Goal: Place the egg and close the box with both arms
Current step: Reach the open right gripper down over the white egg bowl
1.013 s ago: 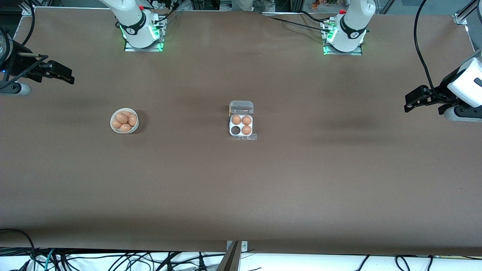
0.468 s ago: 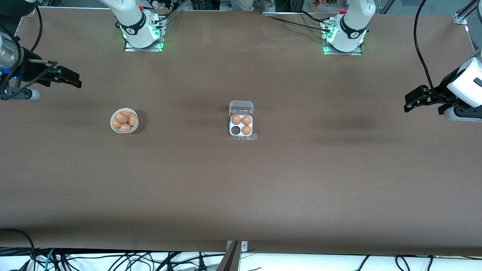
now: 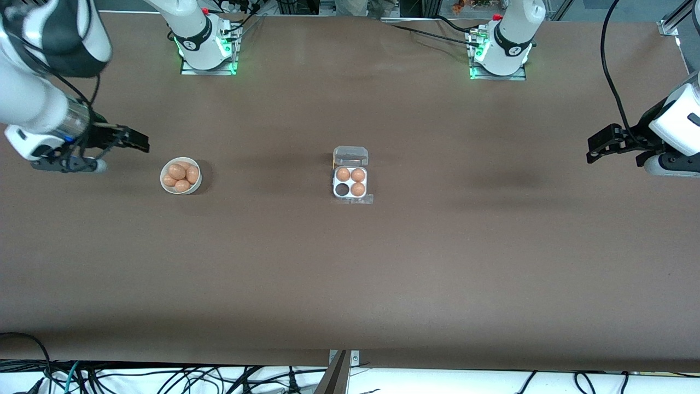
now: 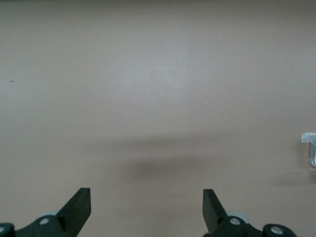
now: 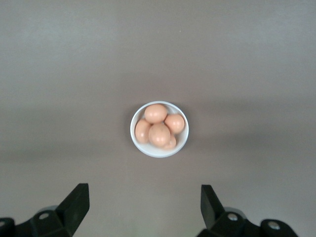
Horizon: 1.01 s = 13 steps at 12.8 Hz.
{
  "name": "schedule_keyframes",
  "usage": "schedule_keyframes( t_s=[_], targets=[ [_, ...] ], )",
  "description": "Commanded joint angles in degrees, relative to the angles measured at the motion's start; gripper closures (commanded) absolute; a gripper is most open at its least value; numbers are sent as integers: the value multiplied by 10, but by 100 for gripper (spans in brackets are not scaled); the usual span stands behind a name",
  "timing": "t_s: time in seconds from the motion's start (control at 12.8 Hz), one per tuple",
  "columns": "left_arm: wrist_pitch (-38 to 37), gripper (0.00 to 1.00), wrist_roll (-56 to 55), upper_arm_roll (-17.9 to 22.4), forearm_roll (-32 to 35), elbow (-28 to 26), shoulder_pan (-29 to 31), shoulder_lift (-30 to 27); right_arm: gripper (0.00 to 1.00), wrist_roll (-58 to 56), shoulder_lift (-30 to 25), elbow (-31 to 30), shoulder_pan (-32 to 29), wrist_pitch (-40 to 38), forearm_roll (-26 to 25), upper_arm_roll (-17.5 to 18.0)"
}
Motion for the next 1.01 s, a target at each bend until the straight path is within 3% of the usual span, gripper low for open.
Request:
schedule_keyframes(
  t_s=[0.0,0.39,0.94],
  targets=[
    [-3,0,1,-1,-5,11,1,2,0,-3,-9,-91,3,108,6,-3],
    [-3,0,1,-1,-5,11,0,3,0,-5,55,-157,3,251,5,-3],
    [-2,0,1,-1,-3,11,1,3,0,-20,105,-197,3,346,4,-3]
  ],
)
